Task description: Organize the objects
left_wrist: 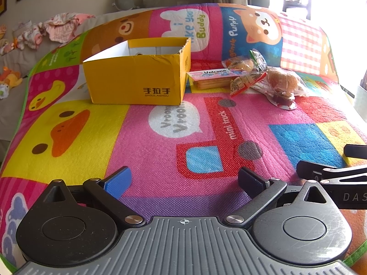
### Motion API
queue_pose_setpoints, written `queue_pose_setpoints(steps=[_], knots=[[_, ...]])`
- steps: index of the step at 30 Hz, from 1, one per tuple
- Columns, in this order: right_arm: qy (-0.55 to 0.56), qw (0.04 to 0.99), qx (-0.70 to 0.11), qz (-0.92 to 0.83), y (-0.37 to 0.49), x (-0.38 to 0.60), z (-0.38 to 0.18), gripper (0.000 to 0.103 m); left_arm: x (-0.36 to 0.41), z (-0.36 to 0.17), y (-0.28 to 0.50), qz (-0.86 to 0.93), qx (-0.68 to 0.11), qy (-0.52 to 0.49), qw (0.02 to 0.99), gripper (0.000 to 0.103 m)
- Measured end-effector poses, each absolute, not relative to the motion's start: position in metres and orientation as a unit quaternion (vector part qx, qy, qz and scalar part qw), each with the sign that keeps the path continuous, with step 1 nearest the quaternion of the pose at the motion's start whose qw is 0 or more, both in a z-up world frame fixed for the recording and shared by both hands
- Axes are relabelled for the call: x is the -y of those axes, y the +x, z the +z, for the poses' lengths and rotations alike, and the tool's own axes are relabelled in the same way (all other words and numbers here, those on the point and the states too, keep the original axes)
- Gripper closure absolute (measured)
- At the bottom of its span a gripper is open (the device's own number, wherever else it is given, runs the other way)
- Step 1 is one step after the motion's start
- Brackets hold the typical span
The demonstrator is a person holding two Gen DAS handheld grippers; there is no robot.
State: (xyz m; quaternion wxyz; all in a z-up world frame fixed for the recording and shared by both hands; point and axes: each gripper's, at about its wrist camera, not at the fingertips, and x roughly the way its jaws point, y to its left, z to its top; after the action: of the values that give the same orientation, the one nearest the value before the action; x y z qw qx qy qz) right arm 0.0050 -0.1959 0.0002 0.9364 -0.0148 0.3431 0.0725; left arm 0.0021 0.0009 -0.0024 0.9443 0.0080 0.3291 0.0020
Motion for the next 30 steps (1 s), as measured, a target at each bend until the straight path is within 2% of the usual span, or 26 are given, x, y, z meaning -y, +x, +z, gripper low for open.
queue_pose_setpoints(steps=[30], knots=[[-0.014, 0.936, -0.343, 0.073, 0.0065, 0.196, -0.0001, 0.0, 0.0004, -0.0019, 0.0028, 0.007, -0.325, 0.013, 0.945, 0.0]])
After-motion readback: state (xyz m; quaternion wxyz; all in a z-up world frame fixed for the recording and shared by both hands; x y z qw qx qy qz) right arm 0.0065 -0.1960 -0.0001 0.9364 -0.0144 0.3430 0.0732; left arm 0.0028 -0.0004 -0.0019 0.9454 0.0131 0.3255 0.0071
